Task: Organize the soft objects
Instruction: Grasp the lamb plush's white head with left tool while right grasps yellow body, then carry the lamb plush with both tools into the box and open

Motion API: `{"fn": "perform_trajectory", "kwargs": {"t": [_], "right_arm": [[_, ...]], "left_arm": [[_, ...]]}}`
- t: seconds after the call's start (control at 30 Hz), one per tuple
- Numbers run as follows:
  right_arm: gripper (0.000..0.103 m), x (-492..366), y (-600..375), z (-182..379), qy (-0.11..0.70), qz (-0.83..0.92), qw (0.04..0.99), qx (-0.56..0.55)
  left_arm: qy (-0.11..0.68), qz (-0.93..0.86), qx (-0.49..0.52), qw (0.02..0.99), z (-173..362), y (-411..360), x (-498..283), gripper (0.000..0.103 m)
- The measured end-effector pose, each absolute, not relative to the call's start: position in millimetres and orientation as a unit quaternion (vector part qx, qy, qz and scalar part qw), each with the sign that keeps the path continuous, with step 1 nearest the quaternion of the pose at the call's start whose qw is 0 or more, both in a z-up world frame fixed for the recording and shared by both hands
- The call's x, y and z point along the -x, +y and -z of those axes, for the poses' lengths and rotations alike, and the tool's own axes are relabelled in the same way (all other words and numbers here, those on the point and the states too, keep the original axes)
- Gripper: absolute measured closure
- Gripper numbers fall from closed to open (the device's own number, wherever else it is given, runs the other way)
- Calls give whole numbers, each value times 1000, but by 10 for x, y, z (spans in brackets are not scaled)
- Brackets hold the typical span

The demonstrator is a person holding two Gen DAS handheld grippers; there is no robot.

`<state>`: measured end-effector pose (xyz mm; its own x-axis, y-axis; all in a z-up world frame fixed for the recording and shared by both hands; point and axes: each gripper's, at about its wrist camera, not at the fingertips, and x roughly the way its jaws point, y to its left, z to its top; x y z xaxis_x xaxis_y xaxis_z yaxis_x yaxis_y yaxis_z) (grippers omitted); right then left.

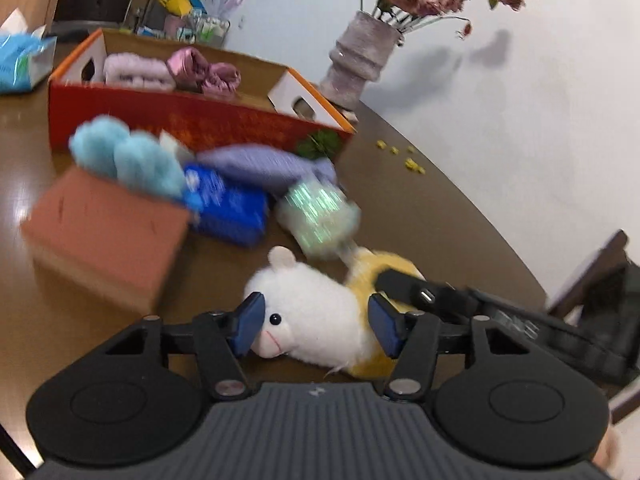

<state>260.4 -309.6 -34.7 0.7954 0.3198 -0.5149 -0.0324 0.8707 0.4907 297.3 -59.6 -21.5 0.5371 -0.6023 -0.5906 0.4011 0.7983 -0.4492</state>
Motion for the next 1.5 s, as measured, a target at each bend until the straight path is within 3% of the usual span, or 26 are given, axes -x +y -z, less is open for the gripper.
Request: {"fn": "perform_trajectory", "kwargs": {"t": [0.2,0.3,0.4,0.47,0.5,0.53,0.57,0.6,0.8,0.93,1.2,1.4,1.5], "right_arm": [[43,-2386,-3182,292,314,-131,915,-217],[43,-2258,-3195,212,309,-125,918,-215],[43,-2128,-3190,147,305,-122,921,-211],[43,-2097,-3181,184,311,-117,920,-209],[45,-2100,-3185,220,315,-113,918,-213],[47,-2104,-3197,261,315,-116,913,-230],[61,-2108,-3211,285,313,-127,908,-248],[63,-2105,-3214,295,312,-131,905,-259],[68,-2134,-3128,225,307,-136,912,-236],[69,-2219,-3121,-93,267,-158,926,-217],[69,-3628,-3169,-870,202,-177,949,-162],[69,-4975,-3191,-597,287,-151,933,-157],[70,-5291,-3165,-331,324,-131,926,-145]], "left_arm": [[365,314,172,860,157,-386,-2471,39],[358,286,181,870,157,-316,-2523,32],[376,280,188,863,275,-339,-2618,32],[386,285,196,855,347,-370,-2648,36],[389,290,199,851,384,-398,-2649,49],[395,290,198,849,422,-428,-2655,51],[391,290,200,850,432,-442,-2640,51],[390,286,198,852,440,-459,-2627,51],[389,278,204,854,407,-437,-2569,54],[351,288,210,866,107,-392,-2653,54],[305,277,198,889,-696,-551,-3996,54],[370,234,220,872,-359,-752,-5219,54],[396,209,204,871,-105,-834,-5440,54]]}}
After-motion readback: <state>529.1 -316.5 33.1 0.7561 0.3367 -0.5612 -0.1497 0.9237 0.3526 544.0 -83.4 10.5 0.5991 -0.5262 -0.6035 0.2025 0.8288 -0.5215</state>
